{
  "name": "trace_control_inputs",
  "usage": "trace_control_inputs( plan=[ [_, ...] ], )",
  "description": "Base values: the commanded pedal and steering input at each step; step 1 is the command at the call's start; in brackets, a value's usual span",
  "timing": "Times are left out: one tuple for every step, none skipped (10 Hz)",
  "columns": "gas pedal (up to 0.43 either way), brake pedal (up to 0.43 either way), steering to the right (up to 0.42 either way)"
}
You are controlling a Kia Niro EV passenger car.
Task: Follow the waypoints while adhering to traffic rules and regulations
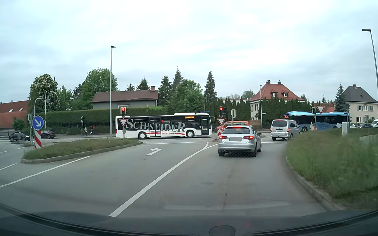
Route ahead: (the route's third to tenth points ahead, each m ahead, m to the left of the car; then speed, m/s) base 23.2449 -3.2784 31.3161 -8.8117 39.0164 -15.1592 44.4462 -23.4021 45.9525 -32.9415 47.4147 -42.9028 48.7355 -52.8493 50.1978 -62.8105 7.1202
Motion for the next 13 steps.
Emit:
trace_control_inputs(
  plan=[
    [0.000,0.232,0.058],
    [0.000,0.232,0.060],
    [0.000,0.232,0.064],
    [0.000,0.232,0.066],
    [0.000,0.232,0.069],
    [0.000,0.232,0.074],
    [0.000,0.238,0.078],
    [0.000,0.238,0.085],
    [0.000,0.238,0.090],
    [0.000,0.232,0.094],
    [0.000,0.232,0.100],
    [0.000,0.232,0.105],
    [0.000,0.232,0.105]
  ],
)
